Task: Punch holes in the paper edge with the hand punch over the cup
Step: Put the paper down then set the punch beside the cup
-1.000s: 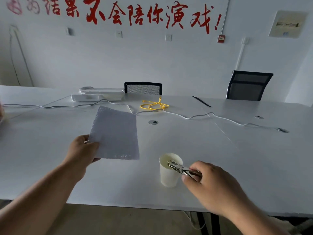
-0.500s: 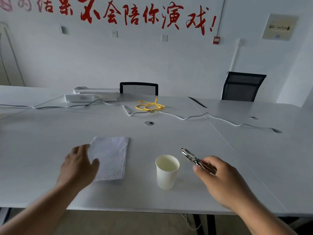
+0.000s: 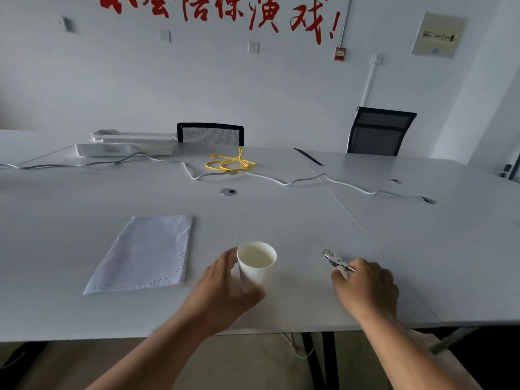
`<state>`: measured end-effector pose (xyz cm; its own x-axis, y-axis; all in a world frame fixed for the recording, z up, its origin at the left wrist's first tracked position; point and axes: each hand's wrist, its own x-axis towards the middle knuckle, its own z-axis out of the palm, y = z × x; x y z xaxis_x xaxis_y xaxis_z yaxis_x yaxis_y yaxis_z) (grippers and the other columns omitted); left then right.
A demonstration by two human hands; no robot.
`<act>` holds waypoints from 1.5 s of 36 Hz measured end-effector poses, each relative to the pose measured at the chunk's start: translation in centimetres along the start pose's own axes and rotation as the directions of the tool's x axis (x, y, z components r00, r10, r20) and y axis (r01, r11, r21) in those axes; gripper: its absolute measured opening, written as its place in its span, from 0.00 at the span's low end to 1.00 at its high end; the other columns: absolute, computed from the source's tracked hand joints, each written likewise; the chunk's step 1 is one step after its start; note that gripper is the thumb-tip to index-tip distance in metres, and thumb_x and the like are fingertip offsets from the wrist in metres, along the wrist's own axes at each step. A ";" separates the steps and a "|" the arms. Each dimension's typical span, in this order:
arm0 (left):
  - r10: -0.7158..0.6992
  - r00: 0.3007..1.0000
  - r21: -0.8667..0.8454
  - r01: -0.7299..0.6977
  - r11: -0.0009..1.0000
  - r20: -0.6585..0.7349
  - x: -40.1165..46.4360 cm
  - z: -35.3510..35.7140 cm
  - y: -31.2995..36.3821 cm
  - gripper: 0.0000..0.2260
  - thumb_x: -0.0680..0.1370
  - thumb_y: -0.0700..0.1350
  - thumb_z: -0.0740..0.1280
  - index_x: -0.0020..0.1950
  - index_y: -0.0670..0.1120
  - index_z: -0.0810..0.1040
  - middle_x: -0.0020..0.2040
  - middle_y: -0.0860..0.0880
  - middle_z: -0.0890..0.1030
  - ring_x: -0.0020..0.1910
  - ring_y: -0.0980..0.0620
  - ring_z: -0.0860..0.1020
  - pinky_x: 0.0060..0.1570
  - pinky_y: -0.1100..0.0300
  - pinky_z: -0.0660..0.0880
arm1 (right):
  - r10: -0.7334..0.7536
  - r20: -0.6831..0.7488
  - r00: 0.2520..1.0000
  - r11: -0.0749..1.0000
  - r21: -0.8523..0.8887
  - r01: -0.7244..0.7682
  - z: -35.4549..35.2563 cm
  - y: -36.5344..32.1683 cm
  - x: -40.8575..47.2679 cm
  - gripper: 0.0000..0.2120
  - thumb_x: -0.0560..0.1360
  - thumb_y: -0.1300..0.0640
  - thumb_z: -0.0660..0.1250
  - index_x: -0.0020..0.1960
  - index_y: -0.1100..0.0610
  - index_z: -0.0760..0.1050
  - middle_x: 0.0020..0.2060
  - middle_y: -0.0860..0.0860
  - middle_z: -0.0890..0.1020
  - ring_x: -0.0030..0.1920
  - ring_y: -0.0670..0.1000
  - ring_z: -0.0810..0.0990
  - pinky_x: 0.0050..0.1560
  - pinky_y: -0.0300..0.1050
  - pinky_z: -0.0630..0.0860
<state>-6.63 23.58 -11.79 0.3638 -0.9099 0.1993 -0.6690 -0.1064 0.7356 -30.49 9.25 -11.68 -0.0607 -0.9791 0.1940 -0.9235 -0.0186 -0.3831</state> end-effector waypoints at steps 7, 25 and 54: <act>-0.037 0.999 0.096 0.036 0.995 0.003 0.0 0.4 0.6 0.24 0.73 0.59 0.70 0.67 0.56 0.72 0.62 0.54 0.83 0.61 0.48 0.81 0.58 0.50 0.77 | 0.060 -0.021 0.998 0.994 -0.087 -0.062 0.8 -0.1 0.5 0.25 0.73 0.41 0.60 0.60 0.56 0.79 0.60 0.59 0.79 0.64 0.62 0.72 0.61 0.54 0.69; 0.050 0.966 -0.078 -0.072 0.994 -0.254 -7.1 1.6 -1.1 0.15 0.78 0.48 0.73 0.62 0.60 0.77 0.58 0.64 0.82 0.56 0.62 0.82 0.54 0.66 0.79 | -0.578 -0.409 0.706 0.709 0.178 0.683 1.0 -1.1 -4.0 0.09 0.71 0.54 0.70 0.47 0.58 0.82 0.47 0.52 0.84 0.50 0.58 0.81 0.52 0.54 0.77; -0.450 0.612 -0.688 0.725 -0.009 0.651 -7.5 1.5 2.3 0.28 0.81 0.57 0.67 0.64 0.31 0.79 0.55 0.35 0.84 0.54 0.38 0.83 0.55 0.44 0.81 | -0.403 0.298 0.865 0.915 0.153 0.373 1.2 -4.1 -3.9 0.27 0.82 0.47 0.57 0.77 0.57 0.68 0.78 0.55 0.70 0.78 0.55 0.65 0.75 0.47 0.61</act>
<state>-11.85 29.52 -12.55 0.1020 -0.7696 -0.6303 0.7163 -0.3829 0.5834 -26.01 12.87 -11.89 0.4325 -0.9001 0.0531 -0.8097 -0.4137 -0.4163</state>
